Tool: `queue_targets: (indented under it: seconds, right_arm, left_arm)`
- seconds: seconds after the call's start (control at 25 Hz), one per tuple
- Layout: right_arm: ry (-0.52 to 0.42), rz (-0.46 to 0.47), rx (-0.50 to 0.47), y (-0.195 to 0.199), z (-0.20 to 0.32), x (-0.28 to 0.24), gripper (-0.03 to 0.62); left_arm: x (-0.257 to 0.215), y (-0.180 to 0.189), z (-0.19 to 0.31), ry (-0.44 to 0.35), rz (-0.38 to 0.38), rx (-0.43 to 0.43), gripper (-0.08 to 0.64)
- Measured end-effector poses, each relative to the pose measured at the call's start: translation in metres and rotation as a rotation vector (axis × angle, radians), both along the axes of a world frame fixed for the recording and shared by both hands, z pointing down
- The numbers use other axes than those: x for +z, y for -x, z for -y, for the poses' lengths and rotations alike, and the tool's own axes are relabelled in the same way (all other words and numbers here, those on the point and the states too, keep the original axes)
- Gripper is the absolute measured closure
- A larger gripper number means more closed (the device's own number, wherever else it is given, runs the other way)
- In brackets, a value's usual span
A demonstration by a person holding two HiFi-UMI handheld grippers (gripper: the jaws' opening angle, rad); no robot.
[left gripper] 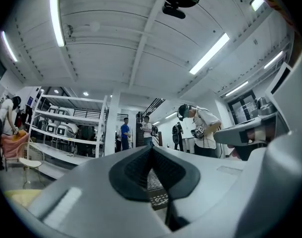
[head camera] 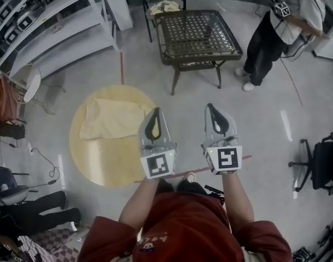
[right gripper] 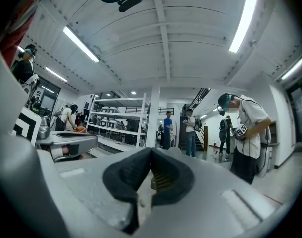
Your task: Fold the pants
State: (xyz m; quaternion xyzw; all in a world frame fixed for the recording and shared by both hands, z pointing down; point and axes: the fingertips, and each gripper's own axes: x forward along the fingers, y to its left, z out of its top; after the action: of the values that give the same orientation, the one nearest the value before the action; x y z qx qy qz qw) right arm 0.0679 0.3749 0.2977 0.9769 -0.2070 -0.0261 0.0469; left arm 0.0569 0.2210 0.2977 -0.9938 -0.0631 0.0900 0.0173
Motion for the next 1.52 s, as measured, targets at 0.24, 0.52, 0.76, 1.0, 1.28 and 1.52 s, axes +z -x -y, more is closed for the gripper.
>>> queue_targets:
  seconds: [0.24,0.52,0.76,1.0,1.28,1.52]
  right_arm:
    - [-0.03,0.016,-0.071,-0.038,-0.025,0.007,0.592]
    - [-0.017,-0.004,-0.213,-0.073,0.021,0.013,0.592]
    - [0.008,0.003,-0.395,-0.12,0.074,0.022,0.592]
    - [0.058,0.029,-0.585,-0.164,0.147,0.032,0.592]
    - [0.049,0.029,-0.817,-0.176,0.238,0.025,0.592]
    - [0.043,0.033,-0.976,-0.174,0.286,0.028,0.592]
  left_arm:
    - [0.002,-0.024,-0.03,-0.011,0.01,-0.072,0.554]
    - [0.016,-0.039,0.001,-0.009,0.013,-0.194,0.554]
    - [0.029,-0.069,0.04,0.016,0.03,-0.345,0.554]
    - [0.044,-0.096,0.096,0.027,0.058,-0.498,0.554]
    - [0.041,-0.096,0.162,0.052,0.058,-0.71,0.554]
    - [0.036,-0.075,0.197,0.046,0.056,-0.878,0.554]
